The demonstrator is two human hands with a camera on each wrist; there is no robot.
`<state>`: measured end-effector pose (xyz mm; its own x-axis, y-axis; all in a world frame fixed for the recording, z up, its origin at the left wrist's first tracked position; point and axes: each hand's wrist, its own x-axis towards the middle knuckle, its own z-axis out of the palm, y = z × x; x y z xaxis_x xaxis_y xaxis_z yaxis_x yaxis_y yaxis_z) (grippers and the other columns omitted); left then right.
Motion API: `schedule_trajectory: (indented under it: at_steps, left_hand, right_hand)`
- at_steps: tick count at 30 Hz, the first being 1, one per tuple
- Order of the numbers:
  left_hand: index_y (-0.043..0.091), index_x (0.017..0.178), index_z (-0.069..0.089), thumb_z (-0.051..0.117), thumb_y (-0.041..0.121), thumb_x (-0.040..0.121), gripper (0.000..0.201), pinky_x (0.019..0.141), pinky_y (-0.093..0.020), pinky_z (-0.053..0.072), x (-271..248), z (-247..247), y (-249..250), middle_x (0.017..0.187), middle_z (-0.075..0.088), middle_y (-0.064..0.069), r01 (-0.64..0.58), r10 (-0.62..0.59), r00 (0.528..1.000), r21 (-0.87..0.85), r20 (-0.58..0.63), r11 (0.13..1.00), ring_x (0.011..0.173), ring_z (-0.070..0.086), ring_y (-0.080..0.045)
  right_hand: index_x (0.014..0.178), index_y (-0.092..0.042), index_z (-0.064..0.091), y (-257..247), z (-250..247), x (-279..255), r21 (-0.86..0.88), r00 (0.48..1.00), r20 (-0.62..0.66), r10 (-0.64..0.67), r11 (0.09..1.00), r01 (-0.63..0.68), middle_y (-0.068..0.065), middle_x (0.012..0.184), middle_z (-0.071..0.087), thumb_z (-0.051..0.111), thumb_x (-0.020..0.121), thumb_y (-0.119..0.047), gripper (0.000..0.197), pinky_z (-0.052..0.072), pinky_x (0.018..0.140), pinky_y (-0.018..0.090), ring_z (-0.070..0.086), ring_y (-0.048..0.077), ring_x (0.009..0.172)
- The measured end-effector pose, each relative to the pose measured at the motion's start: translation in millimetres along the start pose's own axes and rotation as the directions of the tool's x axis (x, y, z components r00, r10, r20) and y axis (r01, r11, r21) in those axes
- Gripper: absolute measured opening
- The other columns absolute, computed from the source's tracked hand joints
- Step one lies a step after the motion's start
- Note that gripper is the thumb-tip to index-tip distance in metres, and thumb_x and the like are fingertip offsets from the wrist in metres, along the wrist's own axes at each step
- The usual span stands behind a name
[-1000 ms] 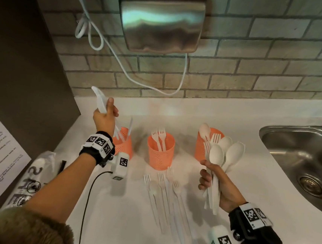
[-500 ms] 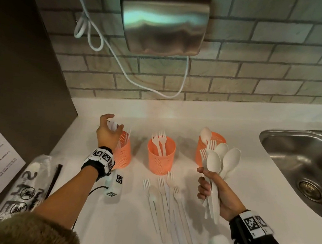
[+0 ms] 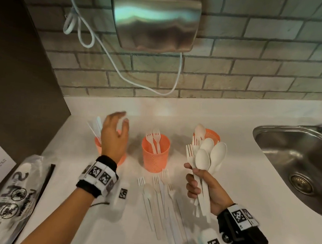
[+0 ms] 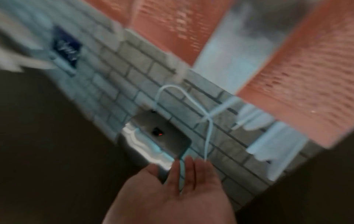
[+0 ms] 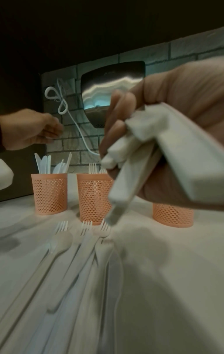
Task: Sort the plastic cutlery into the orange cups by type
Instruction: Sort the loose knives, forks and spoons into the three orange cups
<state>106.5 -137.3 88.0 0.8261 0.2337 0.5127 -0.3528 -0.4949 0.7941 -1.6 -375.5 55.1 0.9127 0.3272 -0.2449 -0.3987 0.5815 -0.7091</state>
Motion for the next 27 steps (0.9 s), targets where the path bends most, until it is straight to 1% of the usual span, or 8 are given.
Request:
schedule_trajectory:
  at_steps: [3,5,7,9,12,18,23,27]
  left_hand:
    - [0.01,0.093,0.067,0.049,0.006,0.093,0.018,0.077,-0.02,0.049,-44,10,32,0.099,0.067,0.007,0.148,-0.073,0.947,-0.222,0.313,0.964,0.086,0.061,0.002]
    - [0.018,0.087,0.066,0.049,0.011,0.094,0.02,0.081,-0.019,0.048,-75,19,46,0.094,0.067,0.011,0.282,-0.087,0.812,-0.257,0.577,0.924,0.087,0.061,0.007]
    - [0.017,0.085,0.064,0.049,0.024,0.093,0.019,0.082,-0.024,0.047,-98,28,57,0.084,0.066,0.006,0.384,-0.096,0.694,-0.255,0.714,0.887,0.083,0.063,-0.004]
    - [0.006,0.082,0.059,0.05,0.039,0.088,0.035,0.072,-0.032,0.051,-112,36,67,0.066,0.063,-0.002,0.474,-0.123,0.655,-0.28,0.745,0.835,0.065,0.062,-0.015]
    - [0.003,0.078,0.055,0.052,0.048,0.081,0.045,0.057,-0.028,0.048,-119,41,73,0.05,0.057,-0.003,0.513,-0.187,0.702,-0.305,0.687,0.803,0.045,0.055,-0.014]
    - [-0.01,0.086,0.056,0.045,0.027,0.096,0.04,0.048,-0.026,0.045,-125,46,78,0.048,0.053,-0.012,0.537,-0.261,0.755,-0.34,0.602,0.772,0.042,0.051,-0.021]
    - [0.021,0.093,0.062,0.035,0.015,0.1,0.028,0.075,-0.027,0.053,-109,44,80,0.079,0.068,-0.005,0.435,-0.355,0.9,-0.541,0.252,0.72,0.075,0.065,-0.015]
    - [0.022,0.094,0.058,0.037,0.016,0.1,0.023,0.045,-0.022,0.045,-100,40,77,0.052,0.045,0.003,0.414,-0.376,0.907,-0.569,0.191,0.71,0.044,0.045,-0.006]
  right_hand:
    - [0.096,-0.012,0.059,2,3,0,0.009,0.998,0.061,0.011,1.0,-0.011,-0.001,0.049,0.045,0.088,0.046,-0.027,0.059,0.036,0.038,0.02,0.038,0.007,0.036]
    - [0.091,-0.012,0.059,3,6,-1,-0.007,0.995,0.1,0.024,1.0,-0.023,-0.002,0.049,0.046,0.087,0.047,-0.027,0.054,0.036,0.038,0.019,0.038,0.007,0.035]
    - [0.076,-0.011,0.06,5,9,-1,-0.084,0.99,0.135,0.044,0.996,-0.032,-0.003,0.048,0.048,0.086,0.048,-0.033,0.044,0.037,0.039,0.018,0.039,0.005,0.036]
    - [0.058,-0.014,0.061,6,11,-2,-0.179,0.989,0.129,0.066,0.983,-0.042,-0.004,0.047,0.05,0.085,0.047,-0.038,0.036,0.038,0.04,0.017,0.041,0.005,0.037]
    - [0.051,-0.014,0.061,7,11,-5,-0.238,0.994,0.064,0.091,0.968,-0.073,-0.002,0.048,0.053,0.074,0.053,-0.033,0.023,0.039,0.041,0.017,0.045,0.007,0.04]
    - [0.069,-0.005,0.063,12,8,-10,-0.261,0.999,0.009,0.041,0.965,-0.038,0.004,0.058,0.062,0.063,0.071,-0.032,0.027,0.042,0.044,0.018,0.052,0.011,0.047]
    - [0.096,-0.01,0.059,18,4,-11,-0.253,0.996,-0.059,-0.07,0.966,0.053,0.008,0.062,0.065,0.056,0.076,-0.022,0.023,0.044,0.044,0.022,0.055,0.015,0.046]
    - [0.103,-0.009,0.06,21,1,-14,-0.38,0.987,-0.078,-0.144,0.919,0.104,0.008,0.06,0.063,0.057,0.077,-0.021,0.029,0.042,0.043,0.024,0.044,0.014,0.038]
